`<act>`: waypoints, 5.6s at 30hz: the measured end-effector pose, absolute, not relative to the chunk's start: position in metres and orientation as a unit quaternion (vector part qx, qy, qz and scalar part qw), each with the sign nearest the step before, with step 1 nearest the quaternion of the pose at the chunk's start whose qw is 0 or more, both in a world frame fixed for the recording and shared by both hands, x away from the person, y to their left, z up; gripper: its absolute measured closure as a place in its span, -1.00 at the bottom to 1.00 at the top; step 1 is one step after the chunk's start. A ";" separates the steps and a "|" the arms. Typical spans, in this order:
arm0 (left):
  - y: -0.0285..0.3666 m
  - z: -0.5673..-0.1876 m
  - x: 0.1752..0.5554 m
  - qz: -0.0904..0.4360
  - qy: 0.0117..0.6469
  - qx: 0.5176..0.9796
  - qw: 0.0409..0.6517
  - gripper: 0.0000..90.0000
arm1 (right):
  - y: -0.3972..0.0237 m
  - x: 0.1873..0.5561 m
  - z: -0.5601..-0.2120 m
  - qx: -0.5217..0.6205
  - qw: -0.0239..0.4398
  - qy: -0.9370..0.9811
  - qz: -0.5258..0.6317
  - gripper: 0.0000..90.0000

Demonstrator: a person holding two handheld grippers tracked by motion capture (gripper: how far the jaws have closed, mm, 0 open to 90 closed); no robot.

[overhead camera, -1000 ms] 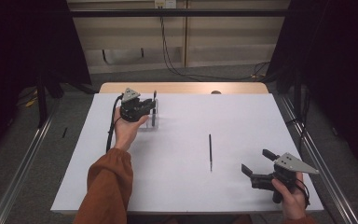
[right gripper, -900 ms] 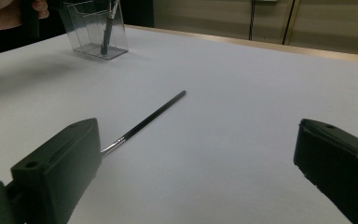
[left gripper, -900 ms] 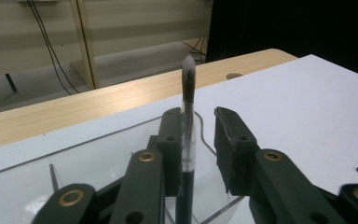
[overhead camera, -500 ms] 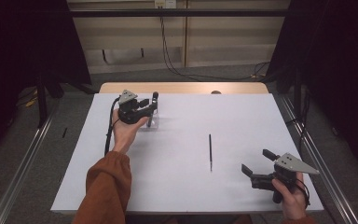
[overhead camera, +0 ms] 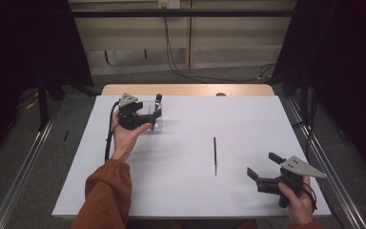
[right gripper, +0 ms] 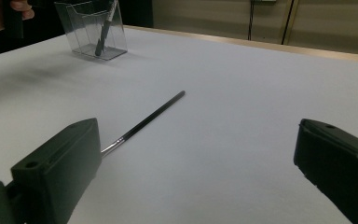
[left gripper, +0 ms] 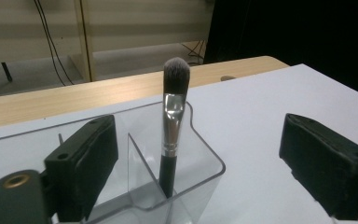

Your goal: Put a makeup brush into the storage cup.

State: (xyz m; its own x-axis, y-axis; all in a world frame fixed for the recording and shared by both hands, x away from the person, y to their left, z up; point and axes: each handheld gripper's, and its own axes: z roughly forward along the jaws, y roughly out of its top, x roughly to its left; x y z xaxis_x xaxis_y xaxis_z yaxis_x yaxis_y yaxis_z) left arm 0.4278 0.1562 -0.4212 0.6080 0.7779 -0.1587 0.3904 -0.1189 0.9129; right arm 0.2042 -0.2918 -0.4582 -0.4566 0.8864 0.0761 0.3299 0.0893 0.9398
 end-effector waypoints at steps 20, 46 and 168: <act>0.175 -0.413 0.396 0.215 0.382 0.724 0.533 -0.87 | -0.292 0.204 -0.458 0.444 0.275 0.685 0.509 -1.00; 0.217 -0.415 0.324 0.252 0.376 0.712 0.537 -0.89 | -0.292 0.204 -0.458 0.445 0.279 0.683 0.508 -1.00; 0.259 -0.441 0.244 0.234 0.385 0.712 0.538 -0.94 | -0.216 0.302 -0.415 0.419 0.218 0.731 0.493 -0.94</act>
